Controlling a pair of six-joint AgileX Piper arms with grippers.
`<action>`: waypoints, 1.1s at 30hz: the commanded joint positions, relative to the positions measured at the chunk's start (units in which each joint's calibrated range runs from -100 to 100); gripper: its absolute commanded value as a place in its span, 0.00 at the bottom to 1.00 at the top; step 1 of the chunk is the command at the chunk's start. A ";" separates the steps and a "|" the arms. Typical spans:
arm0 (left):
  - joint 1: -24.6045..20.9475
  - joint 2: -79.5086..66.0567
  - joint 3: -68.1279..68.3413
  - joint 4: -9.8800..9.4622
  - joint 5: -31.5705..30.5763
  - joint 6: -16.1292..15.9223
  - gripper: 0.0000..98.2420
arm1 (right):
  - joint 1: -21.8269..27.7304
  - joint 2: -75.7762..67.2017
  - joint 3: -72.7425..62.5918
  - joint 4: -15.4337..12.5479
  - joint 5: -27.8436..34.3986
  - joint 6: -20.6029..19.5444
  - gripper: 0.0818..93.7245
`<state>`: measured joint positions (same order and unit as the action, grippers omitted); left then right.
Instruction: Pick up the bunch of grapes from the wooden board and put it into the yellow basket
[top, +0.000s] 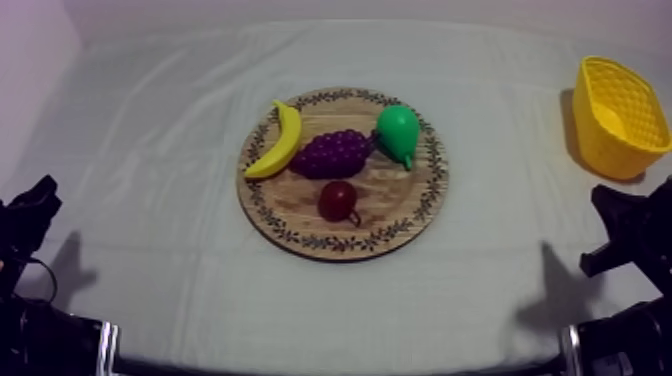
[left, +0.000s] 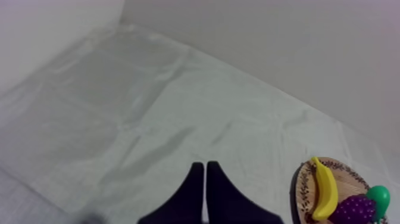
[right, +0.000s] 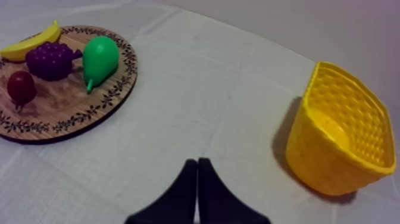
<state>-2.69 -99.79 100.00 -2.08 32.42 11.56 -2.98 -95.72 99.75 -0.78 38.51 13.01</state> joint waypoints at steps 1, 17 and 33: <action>-0.03 0.05 0.00 0.00 -0.01 0.04 0.00 | -0.01 -0.03 0.03 -0.02 -0.05 0.01 0.00; -0.03 0.05 0.00 0.00 -0.01 0.04 0.00 | -0.12 -0.03 0.03 -0.02 -0.05 0.46 0.01; -0.03 0.05 0.00 0.00 -0.01 0.04 0.00 | 1.90 0.08 -0.81 4.15 -0.73 -0.21 0.01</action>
<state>-2.69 -99.79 100.00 -2.08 32.42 11.59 -1.12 -95.72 99.21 3.43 38.05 23.43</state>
